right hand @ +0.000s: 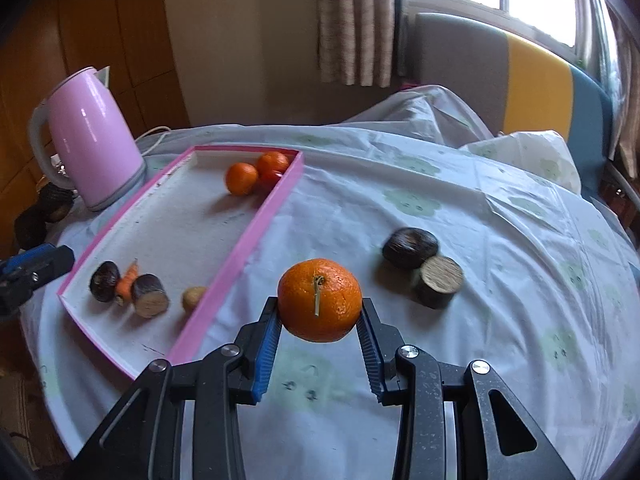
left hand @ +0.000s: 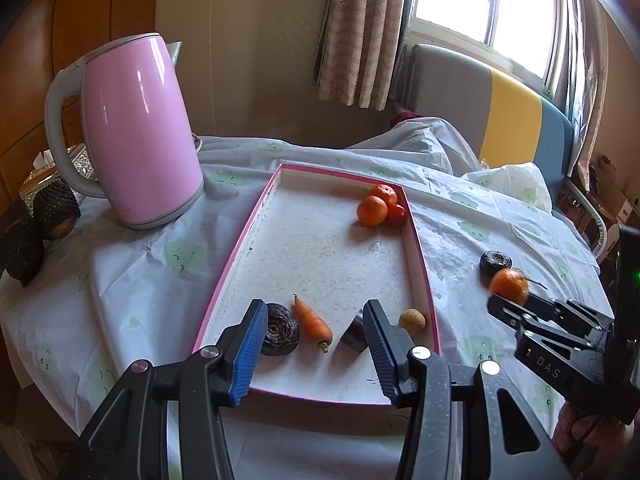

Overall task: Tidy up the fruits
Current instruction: 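Carry the stemmed mandarin into the tray and open the right tool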

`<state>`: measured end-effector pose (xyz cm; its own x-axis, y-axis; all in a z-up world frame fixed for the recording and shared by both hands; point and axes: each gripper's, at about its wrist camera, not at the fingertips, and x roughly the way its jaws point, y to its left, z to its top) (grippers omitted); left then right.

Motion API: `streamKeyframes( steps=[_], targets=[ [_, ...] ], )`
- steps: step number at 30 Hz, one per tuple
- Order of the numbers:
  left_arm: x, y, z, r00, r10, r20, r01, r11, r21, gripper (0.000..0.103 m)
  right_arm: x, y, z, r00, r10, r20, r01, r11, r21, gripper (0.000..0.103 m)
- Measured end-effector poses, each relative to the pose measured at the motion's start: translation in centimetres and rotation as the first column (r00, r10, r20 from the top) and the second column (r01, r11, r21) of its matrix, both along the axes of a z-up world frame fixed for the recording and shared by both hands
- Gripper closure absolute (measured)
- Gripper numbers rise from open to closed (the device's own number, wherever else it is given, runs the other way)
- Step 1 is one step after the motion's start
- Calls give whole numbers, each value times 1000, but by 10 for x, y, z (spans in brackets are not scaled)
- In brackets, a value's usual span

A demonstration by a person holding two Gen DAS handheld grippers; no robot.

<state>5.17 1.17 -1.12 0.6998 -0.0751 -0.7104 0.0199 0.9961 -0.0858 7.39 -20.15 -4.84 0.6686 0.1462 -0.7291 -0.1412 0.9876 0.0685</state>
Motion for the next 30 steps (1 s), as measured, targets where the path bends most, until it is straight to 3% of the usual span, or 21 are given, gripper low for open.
streamKeyframes(
  steps=[9, 20, 21, 23, 24, 30],
  targets=[
    [-5, 12, -1, 1000, 19, -1, -20, 1000, -16, 53, 15, 60, 14, 990, 139, -3, -139, 990, 23, 65],
    [-4, 20, -8, 999, 36, -24, -36, 999, -31, 53, 39, 95, 8, 981, 189, -45, -187, 981, 43, 63],
    [-4, 21, -8, 999, 38, -25, -39, 999, -32, 53, 41, 97, 7, 980, 192, -46, -190, 981, 47, 62],
    [-4, 22, -9, 999, 41, -28, -42, 999, -32, 53, 42, 101, 7, 980, 198, -36, -196, 979, 53, 48],
    [-4, 22, -10, 999, 43, -30, -44, 999, -32, 53, 42, 102, 7, 980, 194, -30, -193, 980, 56, 36],
    [-5, 21, -10, 999, 43, -32, -44, 998, -37, 53, 30, 95, 6, 986, 167, -14, -165, 984, 65, 33]
  ],
)
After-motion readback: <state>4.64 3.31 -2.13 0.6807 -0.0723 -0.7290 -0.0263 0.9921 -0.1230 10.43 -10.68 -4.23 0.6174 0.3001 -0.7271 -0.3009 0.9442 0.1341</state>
